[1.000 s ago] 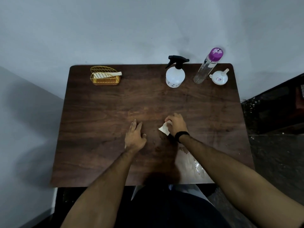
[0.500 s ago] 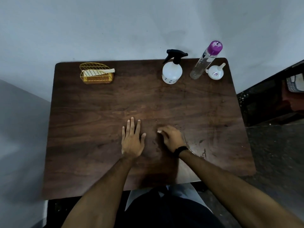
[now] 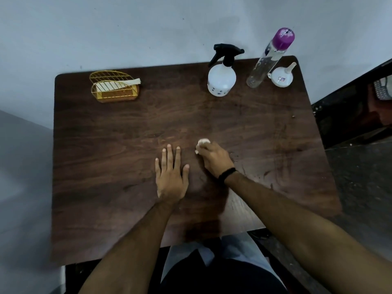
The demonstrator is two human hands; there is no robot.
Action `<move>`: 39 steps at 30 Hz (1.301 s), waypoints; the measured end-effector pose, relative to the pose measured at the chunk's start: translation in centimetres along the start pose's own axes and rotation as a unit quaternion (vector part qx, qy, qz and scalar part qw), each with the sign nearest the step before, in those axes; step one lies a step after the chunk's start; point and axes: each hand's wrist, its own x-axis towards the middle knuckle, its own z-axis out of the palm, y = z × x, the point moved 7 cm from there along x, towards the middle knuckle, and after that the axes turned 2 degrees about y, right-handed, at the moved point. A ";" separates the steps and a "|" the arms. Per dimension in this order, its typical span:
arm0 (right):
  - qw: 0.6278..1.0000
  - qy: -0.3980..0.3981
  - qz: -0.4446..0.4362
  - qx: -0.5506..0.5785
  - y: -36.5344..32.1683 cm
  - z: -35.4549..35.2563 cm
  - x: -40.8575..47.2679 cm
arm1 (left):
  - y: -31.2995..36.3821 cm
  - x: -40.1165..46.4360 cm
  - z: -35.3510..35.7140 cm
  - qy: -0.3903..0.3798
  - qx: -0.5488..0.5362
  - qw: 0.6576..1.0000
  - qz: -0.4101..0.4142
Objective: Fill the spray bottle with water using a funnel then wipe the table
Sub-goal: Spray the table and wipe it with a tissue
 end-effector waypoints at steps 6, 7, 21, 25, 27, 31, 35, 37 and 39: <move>0.989 -0.072 0.048 0.124 -0.2 -0.9 -5.8 | 0.1 0.0 -0.1 -0.012 0.018 1.000 -0.005; 0.968 -0.088 0.115 0.207 0.7 -1.0 -5.6 | 0.1 0.0 0.0 -0.013 0.020 1.000 -0.005; 0.993 0.025 0.115 -0.001 3.5 -2.2 -3.0 | 0.2 0.0 0.0 -0.009 0.025 1.000 -0.014; 0.999 -0.011 -0.006 0.038 -0.3 -0.5 -7.4 | 0.5 -0.1 0.1 -0.010 0.033 0.999 -0.030; 0.996 -0.028 -0.057 0.056 -2.2 0.0 -9.2 | 0.6 -0.2 0.1 -0.014 0.023 0.999 -0.044; 0.989 -0.003 -0.022 0.147 -0.6 -2.2 -9.0 | 1.0 -0.2 0.3 -0.025 0.024 0.997 -0.066; 0.981 0.082 0.130 0.114 7.0 -5.6 -4.7 | 0.8 -0.2 0.6 -0.041 0.025 0.997 -0.063; 0.984 0.058 0.153 0.075 8.8 -5.3 -3.5 | 0.6 -0.1 0.6 -0.042 0.025 0.997 -0.063; 0.989 0.035 0.134 0.060 8.4 -4.8 -3.8 | 0.6 -0.1 0.6 -0.040 0.022 0.997 -0.060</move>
